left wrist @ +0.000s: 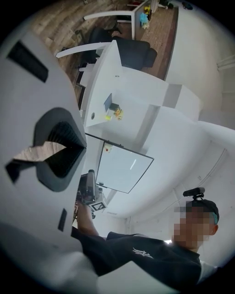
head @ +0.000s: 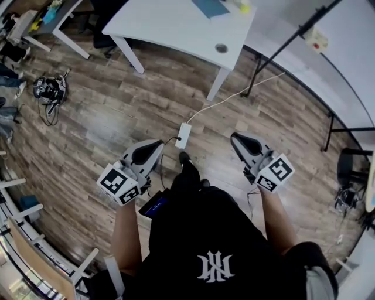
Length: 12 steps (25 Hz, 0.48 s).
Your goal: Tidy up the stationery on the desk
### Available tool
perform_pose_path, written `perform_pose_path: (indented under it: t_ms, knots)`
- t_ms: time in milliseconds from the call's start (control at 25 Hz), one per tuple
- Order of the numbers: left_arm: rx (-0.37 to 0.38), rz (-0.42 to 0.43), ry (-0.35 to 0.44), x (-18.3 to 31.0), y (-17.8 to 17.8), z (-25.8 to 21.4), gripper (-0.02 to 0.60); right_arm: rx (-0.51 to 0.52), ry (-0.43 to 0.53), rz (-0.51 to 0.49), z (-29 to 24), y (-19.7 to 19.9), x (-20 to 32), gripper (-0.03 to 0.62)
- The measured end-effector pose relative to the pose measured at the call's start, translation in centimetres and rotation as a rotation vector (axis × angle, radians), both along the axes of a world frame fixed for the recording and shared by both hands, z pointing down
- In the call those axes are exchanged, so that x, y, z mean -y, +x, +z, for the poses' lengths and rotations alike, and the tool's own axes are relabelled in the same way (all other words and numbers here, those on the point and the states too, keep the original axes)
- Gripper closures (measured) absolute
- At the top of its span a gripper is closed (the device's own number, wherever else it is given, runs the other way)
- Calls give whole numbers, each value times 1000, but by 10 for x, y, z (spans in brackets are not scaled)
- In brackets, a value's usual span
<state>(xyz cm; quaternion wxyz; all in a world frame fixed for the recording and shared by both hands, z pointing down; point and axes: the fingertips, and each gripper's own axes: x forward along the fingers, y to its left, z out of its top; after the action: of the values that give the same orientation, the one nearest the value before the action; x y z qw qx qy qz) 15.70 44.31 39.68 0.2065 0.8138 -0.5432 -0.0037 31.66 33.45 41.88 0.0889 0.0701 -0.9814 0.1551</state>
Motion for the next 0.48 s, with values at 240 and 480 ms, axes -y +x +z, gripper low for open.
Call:
perform_pose_path:
  t_ms: [240,480]
  knots:
    - [-58,5,-1,43,-54,5,580,11,-17,27,-8,-52,48,553]
    - [-77,-20,32,70,-96,-4,580,20,-31,28,-10,-84,74,553]
